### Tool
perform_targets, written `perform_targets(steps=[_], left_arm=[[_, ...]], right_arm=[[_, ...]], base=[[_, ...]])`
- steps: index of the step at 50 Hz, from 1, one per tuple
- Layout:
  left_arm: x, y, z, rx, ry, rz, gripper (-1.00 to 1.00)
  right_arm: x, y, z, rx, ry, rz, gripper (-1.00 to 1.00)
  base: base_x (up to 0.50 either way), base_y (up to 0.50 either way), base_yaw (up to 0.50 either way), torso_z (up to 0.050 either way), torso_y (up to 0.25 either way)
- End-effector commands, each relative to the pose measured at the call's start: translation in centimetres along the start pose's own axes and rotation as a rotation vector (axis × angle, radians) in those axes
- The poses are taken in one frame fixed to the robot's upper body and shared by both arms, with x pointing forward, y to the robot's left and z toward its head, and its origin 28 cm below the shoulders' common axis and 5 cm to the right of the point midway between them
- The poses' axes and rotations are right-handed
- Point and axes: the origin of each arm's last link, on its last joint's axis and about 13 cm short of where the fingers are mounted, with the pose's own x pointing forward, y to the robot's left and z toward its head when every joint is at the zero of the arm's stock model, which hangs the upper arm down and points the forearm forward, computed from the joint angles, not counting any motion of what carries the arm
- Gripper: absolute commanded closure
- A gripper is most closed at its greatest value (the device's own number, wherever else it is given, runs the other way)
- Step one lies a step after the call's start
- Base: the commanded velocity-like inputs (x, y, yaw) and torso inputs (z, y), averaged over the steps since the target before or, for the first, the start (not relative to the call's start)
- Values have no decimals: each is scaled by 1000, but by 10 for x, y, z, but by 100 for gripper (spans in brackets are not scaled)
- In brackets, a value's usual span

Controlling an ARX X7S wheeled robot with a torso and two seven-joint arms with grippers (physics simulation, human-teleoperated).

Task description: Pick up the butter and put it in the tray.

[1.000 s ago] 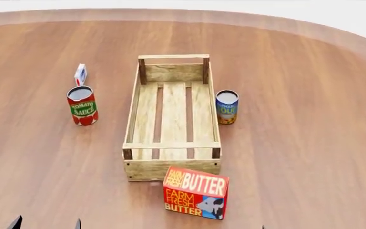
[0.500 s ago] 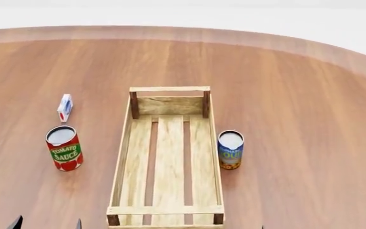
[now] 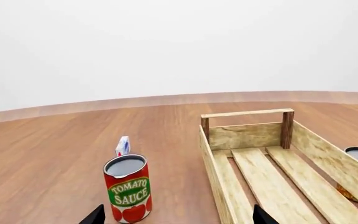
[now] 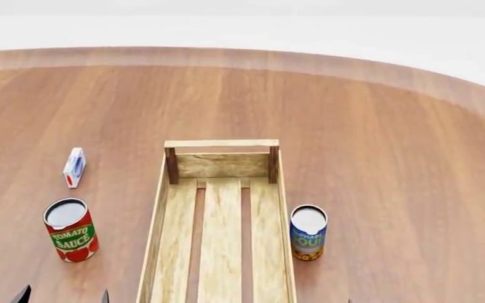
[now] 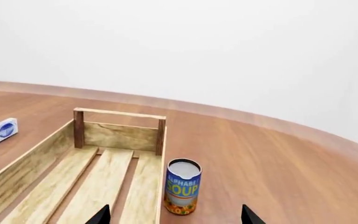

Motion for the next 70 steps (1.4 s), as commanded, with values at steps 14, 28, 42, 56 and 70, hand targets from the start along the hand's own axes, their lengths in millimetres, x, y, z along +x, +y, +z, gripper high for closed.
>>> perform_targets(steps=[14,28,42,56,70], left_arm=[[-3,-2,2,-11,7,0,-100],[-6,0,6,-24,6,11,-100],[-7,1,9,-27,2,14,-100],[-7,1,8,-28,6,16,-100],[-5,1,5,-21,11,15,-100]], right_arm=[[9,-15,44,48,79,-75,-100],[26,-36,134,-18,69,-51,-100],[38,-47,199,-5,164,38,-100],[55,-47,208,-215,287,339,-100],[79,-49,197,-805,445,533,-100]], base=[[0,0,0,0,0],[0,0,0,0,0],[0,0,0,0,0],[0,0,0,0,0],[0,0,0,0,0]])
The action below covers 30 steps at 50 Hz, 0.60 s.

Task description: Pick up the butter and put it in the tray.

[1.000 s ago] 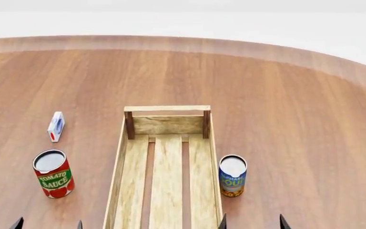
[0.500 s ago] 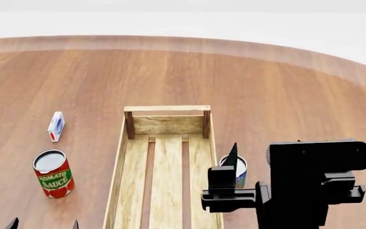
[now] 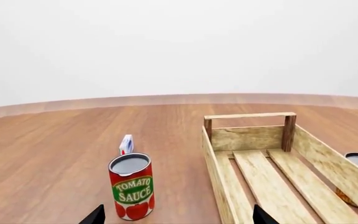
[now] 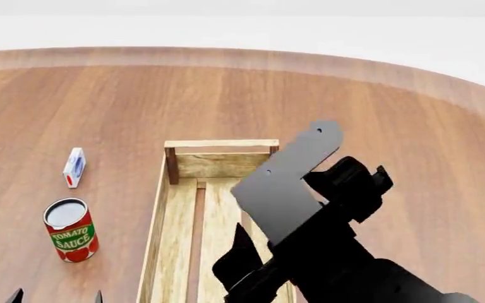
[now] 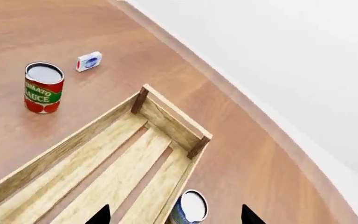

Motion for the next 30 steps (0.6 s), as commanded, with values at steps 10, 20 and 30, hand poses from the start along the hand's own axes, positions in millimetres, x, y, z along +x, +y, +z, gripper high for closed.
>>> perform_targets(steps=[10,20,30], left_arm=[[3,1,-8,5,9,4,-100],[5,-1,-11,8,15,1,-100],[6,0,-10,7,18,0,-100]], right_arm=[[20,2,-23,-403,290,313,-100],[8,14,-31,-431,328,499,-100],[0,20,-32,-443,311,610,-100]], base=[[0,0,0,0,0],[0,0,0,0,0],[0,0,0,0,0]])
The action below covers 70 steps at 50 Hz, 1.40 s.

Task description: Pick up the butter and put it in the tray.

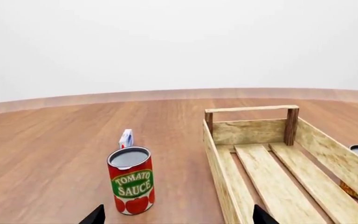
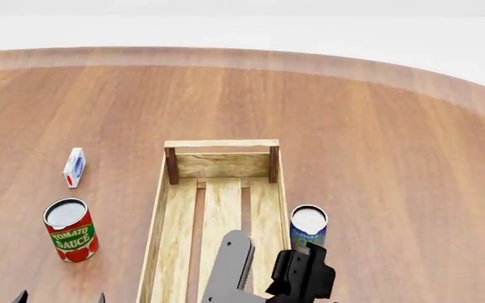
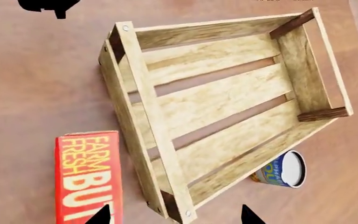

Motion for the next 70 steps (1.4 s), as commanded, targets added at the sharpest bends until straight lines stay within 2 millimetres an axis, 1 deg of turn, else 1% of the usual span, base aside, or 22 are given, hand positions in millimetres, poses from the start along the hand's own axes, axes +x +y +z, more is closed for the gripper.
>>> perform_targets(steps=[1,3,8,11,23,29,35,44,70], left_arm=[[1,0,-1,0,3,-1,-100],[1,0,-1,1,3,-1,-100],[2,0,-1,2,3,-1,-100],[2,1,0,1,2,0,-100],[2,2,2,0,-1,2,-100],[3,3,3,-2,-1,2,-100],[2,5,6,-5,-9,7,-100],[3,6,4,-6,-6,8,-100],[2,9,5,-5,-4,3,-100]], right_arm=[[-3,12,-3,-43,-7,143,-100],[-3,14,-4,-39,-25,174,-100],[-1,13,-4,-25,-35,183,-100],[3,11,-8,-22,-48,152,-100],[14,13,-13,-20,-37,175,-100],[23,12,-20,-2,-32,178,-100],[32,19,-24,-2,-40,210,-100],[44,22,-32,9,-34,223,-100],[54,24,-43,37,-6,213,-100]], base=[[0,0,0,0,0],[0,0,0,0,0],[0,0,0,0,0],[0,0,0,0,0],[0,0,0,0,0],[0,0,0,0,0],[0,0,0,0,0],[0,0,0,0,0],[0,0,0,0,0]])
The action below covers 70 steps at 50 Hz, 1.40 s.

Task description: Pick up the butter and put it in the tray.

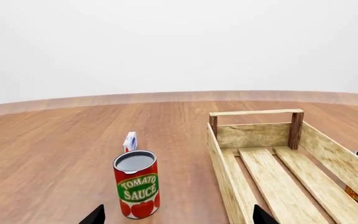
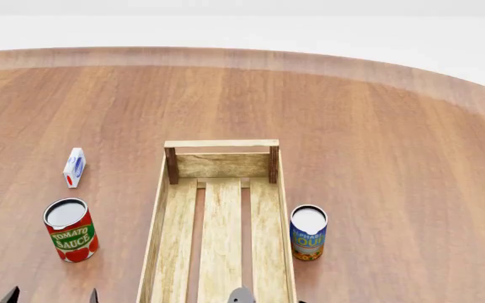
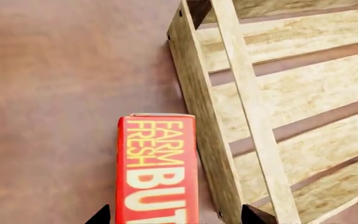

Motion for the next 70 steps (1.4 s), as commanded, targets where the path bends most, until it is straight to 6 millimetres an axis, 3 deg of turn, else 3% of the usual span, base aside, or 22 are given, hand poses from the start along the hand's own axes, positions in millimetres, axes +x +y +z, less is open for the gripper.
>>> perform_targets(steps=[1,40,48,61,62,70], left_arm=[[0,2,0,-1,1,-1,-100],[-4,7,6,1,-10,-6,-100],[-5,7,7,4,-13,-7,-100],[-5,7,7,7,-14,-8,-100],[-5,7,7,7,-14,-8,-100],[-4,6,6,6,-14,-8,-100]], right_arm=[[5,0,-5,12,7,-2,-100],[34,4,-27,85,-4,44,-100],[51,7,-36,106,-2,72,-100],[60,10,-41,117,-11,86,-100],[60,9,-41,114,-15,76,100],[59,7,-38,115,-65,46,100]], base=[[0,0,0,0,0],[0,0,0,0,0],[0,0,0,0,0],[0,0,0,0,0],[0,0,0,0,0],[0,0,0,0,0]])
